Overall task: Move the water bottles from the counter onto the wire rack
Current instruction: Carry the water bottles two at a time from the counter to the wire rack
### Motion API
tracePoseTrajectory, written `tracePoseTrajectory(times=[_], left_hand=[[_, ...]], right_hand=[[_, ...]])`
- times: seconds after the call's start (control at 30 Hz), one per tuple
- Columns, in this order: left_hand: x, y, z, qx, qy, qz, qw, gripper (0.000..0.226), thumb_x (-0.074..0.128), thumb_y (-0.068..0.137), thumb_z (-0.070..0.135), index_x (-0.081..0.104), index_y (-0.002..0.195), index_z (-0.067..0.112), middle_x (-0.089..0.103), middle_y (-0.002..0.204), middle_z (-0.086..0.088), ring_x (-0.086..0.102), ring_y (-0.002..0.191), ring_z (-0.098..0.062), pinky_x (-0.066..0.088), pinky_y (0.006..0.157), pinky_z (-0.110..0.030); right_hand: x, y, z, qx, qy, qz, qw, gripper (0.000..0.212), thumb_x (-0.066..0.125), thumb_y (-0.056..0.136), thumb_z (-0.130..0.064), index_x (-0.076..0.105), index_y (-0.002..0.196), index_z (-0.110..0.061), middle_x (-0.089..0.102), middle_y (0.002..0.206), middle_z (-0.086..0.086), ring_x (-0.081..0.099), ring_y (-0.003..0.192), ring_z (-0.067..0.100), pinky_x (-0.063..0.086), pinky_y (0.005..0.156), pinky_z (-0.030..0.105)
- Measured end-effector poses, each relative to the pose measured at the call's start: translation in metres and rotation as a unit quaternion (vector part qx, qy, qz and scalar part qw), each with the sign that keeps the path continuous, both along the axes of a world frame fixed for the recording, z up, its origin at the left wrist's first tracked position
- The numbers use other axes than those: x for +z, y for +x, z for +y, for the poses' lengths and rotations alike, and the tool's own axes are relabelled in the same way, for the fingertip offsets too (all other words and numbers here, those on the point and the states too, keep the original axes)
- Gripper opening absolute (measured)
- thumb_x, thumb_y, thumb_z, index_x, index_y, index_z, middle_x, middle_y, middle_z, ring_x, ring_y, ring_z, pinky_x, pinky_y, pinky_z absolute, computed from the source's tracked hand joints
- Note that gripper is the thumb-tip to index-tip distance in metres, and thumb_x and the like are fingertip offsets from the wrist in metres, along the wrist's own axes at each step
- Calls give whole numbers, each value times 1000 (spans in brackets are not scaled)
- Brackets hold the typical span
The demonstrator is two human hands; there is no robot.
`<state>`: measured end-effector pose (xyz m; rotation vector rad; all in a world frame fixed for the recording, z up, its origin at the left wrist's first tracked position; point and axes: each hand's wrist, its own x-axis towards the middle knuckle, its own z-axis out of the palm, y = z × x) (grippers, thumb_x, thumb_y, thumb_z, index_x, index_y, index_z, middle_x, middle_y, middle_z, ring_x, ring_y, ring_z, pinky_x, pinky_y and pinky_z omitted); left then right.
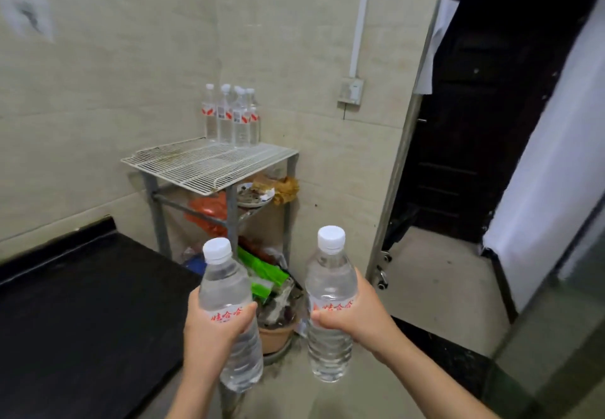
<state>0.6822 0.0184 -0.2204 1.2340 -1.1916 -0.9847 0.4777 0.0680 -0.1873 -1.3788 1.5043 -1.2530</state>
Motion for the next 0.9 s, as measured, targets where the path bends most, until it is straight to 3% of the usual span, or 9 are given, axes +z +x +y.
tracePoseTrajectory(times=[0.1,0.2,0.37,0.53,0.7,0.9], left_hand=[[1,-52,-39,-28,2,9,1000,74,74,34,41,58,99,10,66,90,-10,64,88,-30,48,80,-43],[5,-97,-58,-40,7,6,999,75,69,31,41,59,98,9,68,90,-12,64,83,-25,48,78,-40],[7,-154,-86,-34,6,-7,999,84,69,30,43,55,105,9,67,95,-8,63,87,-23,47,78,-36],[12,-194,-110,1,-3,-6,1000,89,74,30,43,55,110,8,67,99,-8,64,89,-20,47,77,-32],[36,-209,-134,55,-32,6,998,77,71,30,40,58,100,11,67,89,-2,64,81,-14,49,71,-29],[56,-192,-174,136,-46,-30,989,57,82,44,24,51,92,30,62,92,11,60,87,-11,45,79,-33]], right_hand=[[3,-46,-26,-16,3,0,1000,71,77,40,-30,53,106,-19,66,96,-2,64,84,3,48,74,20],[-3,-92,-42,-41,11,-18,999,72,76,36,-32,54,103,-21,67,94,-1,65,84,6,50,75,21],[-6,-154,-80,-33,26,-24,999,67,72,32,-32,54,96,-21,66,86,-1,64,67,-1,49,61,14],[-1,-200,-135,26,27,-3,999,69,74,37,-31,56,103,-18,67,90,-3,64,77,6,48,69,20],[20,-211,-203,98,12,-24,995,79,76,33,-33,55,106,-15,68,97,1,66,82,8,50,67,15],[36,-184,-278,194,-22,-58,979,70,76,32,-23,57,99,-12,66,84,-3,63,64,-7,48,59,10]])
